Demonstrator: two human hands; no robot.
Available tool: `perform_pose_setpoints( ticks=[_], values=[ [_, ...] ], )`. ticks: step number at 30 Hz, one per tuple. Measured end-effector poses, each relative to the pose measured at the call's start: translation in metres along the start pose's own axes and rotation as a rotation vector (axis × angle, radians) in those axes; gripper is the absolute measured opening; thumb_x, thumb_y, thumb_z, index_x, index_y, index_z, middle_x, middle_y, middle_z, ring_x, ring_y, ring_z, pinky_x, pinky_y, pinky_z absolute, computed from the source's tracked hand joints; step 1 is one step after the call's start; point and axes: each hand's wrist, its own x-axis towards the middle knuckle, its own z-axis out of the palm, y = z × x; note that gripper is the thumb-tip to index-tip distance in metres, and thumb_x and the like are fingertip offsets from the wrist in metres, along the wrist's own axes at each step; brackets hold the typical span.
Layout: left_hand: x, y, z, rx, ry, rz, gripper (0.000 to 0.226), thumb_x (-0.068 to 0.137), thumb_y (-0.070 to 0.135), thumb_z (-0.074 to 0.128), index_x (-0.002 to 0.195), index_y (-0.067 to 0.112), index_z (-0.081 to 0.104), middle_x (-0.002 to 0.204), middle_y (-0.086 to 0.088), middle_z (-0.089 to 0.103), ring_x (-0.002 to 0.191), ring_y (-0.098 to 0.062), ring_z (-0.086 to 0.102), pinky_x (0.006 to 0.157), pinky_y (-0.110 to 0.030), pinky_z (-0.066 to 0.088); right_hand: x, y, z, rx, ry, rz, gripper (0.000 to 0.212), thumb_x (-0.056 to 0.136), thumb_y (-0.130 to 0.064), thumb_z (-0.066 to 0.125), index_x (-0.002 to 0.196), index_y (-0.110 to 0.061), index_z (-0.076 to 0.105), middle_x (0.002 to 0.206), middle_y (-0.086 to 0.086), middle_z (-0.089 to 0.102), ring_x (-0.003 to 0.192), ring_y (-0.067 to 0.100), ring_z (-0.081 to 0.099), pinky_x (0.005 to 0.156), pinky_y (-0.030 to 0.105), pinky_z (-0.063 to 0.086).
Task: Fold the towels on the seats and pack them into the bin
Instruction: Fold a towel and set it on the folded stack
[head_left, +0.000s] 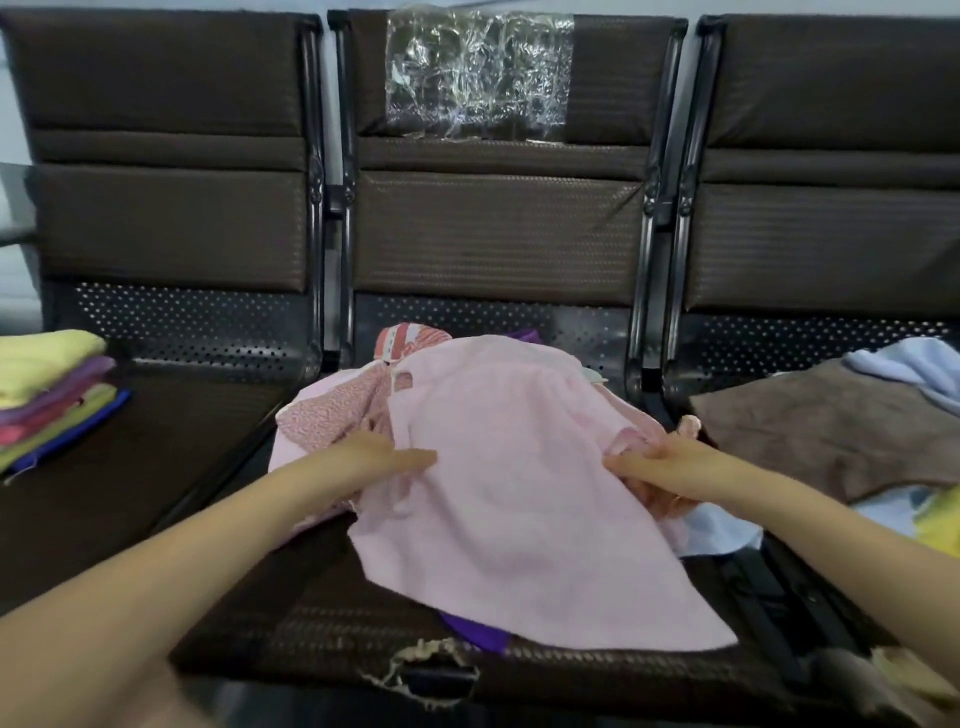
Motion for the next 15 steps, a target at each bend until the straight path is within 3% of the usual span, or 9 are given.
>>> perform_pose_setpoints(
  ticks=[2,4,6,7,9,11,13,15],
  values=[
    [-0.011,-0.003,0.003,0.229,-0.007,0.086,0.044,0.085,0.054,0.062,0.106,0.016,0.066,0.109,-0.001,0.064,0.098,-0.018,0.058,0.081,-0.027,0.044,-0.003,0.009,0.013,0.114,-0.035,-0.061,0.026,0.088,-0.044,0.063,0.078,-0.023,0.072,0.081,-0.009,0.071,0.079,0.009,0.065,0.068,0.016,0.048],
    [-0.016,-0.005,0.004,0.176,0.026,0.192,0.027,0.089,0.042,0.061,0.108,0.023,0.064,0.112,0.002,0.064,0.092,-0.012,0.057,0.074,-0.025,0.043,-0.006,0.01,0.027,0.419,-0.082,-0.045,0.02,0.088,-0.035,0.065,0.09,-0.017,0.072,0.093,0.001,0.073,0.084,0.013,0.068,0.072,0.023,0.05],
    [-0.025,-0.005,0.005,-0.175,-0.009,0.238,0.016,0.092,0.031,0.06,0.107,0.028,0.064,0.11,0.006,0.066,0.09,-0.007,0.061,0.073,-0.021,0.048,-0.007,0.007,0.033,0.528,-0.089,-0.032,0.018,0.088,-0.031,0.067,0.094,-0.015,0.068,0.088,0.001,0.073,0.078,0.013,0.069,0.068,0.025,0.051],
    [-0.028,-0.004,0.007,-0.367,-0.043,0.245,0.019,0.094,0.028,0.058,0.113,0.027,0.062,0.112,0.006,0.067,0.095,-0.009,0.063,0.077,-0.024,0.051,-0.01,0.004,0.033,0.465,-0.123,-0.023,0.017,0.087,-0.033,0.068,0.093,-0.017,0.066,0.084,-0.003,0.074,0.077,0.01,0.069,0.067,0.024,0.052],
    [-0.035,-0.002,0.009,-0.67,-0.12,0.22,0.025,0.096,0.02,0.055,0.121,0.023,0.059,0.11,0.003,0.071,0.097,-0.013,0.068,0.079,-0.027,0.055,-0.019,0.001,0.032,0.341,-0.272,-0.003,0.028,0.082,-0.036,0.073,0.103,-0.018,0.068,0.092,-0.005,0.075,0.088,0.013,0.071,0.081,0.029,0.055],
    [-0.043,0.0,0.003,-0.796,-0.192,0.175,0.021,0.094,0.014,0.056,0.114,0.016,0.062,0.097,-0.001,0.074,0.085,-0.015,0.071,0.067,-0.024,0.056,-0.026,-0.002,0.031,0.305,-0.338,-0.024,0.039,0.079,-0.035,0.077,0.112,-0.017,0.068,0.105,0.0,0.074,0.1,0.021,0.069,0.095,0.038,0.051],
    [-0.046,-0.007,-0.004,-0.645,-0.155,0.096,0.028,0.086,0.015,0.066,0.113,0.009,0.064,0.101,-0.009,0.073,0.087,-0.025,0.069,0.07,-0.028,0.054,-0.03,-0.008,0.032,0.295,-0.224,-0.088,0.031,0.082,-0.031,0.074,0.11,-0.022,0.067,0.108,0.0,0.072,0.099,0.021,0.067,0.092,0.036,0.052],
    [-0.04,-0.021,-0.011,-0.096,0.056,0.112,0.034,0.085,0.022,0.066,0.117,0.011,0.06,0.113,-0.009,0.066,0.094,-0.025,0.06,0.075,-0.029,0.045,-0.028,-0.011,0.031,0.25,-0.087,-0.136,0.032,0.082,-0.032,0.073,0.111,-0.02,0.066,0.109,0.0,0.068,0.099,0.018,0.065,0.09,0.034,0.051]
  ],
)
